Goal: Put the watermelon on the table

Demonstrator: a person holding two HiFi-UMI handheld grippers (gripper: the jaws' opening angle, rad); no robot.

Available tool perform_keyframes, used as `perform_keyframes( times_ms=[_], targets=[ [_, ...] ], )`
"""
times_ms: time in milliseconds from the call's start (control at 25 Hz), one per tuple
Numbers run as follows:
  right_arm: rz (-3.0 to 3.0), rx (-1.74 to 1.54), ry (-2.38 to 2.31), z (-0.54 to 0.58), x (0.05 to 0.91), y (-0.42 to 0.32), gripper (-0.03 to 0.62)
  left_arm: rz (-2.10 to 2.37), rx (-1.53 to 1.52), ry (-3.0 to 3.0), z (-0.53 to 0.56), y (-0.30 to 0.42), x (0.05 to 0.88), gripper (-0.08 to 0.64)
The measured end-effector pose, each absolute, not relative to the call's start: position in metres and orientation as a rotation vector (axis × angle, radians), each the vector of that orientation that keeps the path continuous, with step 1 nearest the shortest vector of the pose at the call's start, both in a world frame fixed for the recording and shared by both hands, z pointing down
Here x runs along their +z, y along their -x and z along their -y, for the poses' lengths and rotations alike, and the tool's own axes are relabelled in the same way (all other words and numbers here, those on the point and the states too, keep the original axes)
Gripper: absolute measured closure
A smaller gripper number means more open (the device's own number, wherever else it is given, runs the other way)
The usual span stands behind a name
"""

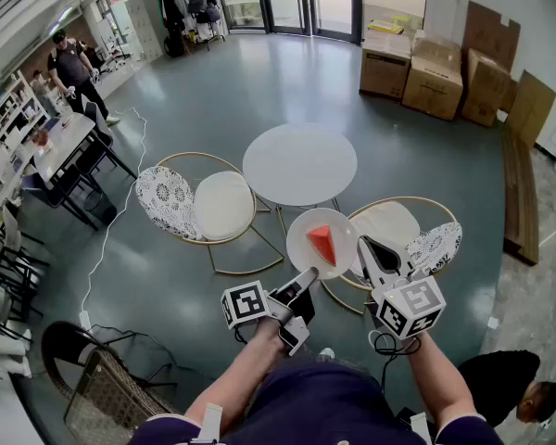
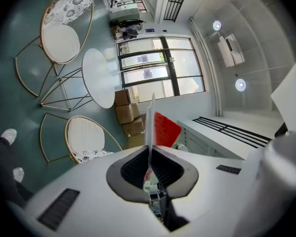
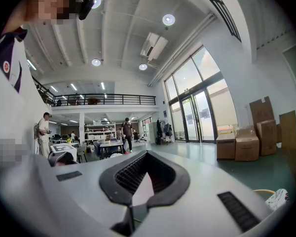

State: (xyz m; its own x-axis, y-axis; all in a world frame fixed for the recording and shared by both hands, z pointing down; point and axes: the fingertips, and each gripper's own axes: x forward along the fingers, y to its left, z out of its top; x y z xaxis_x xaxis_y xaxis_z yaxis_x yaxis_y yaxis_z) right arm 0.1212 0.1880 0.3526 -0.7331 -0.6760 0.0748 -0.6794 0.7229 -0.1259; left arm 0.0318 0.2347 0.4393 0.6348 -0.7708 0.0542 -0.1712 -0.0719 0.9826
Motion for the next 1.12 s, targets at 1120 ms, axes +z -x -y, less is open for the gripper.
perform_keyframes(
  times_ms=[1120],
  targets=[
    [2.888,0.203,-1.155,-0.164,0.355,-0.130,0.589,0.795,-0.587,-1.603,-0.214,-0.038,0.443,0.543]
  ],
)
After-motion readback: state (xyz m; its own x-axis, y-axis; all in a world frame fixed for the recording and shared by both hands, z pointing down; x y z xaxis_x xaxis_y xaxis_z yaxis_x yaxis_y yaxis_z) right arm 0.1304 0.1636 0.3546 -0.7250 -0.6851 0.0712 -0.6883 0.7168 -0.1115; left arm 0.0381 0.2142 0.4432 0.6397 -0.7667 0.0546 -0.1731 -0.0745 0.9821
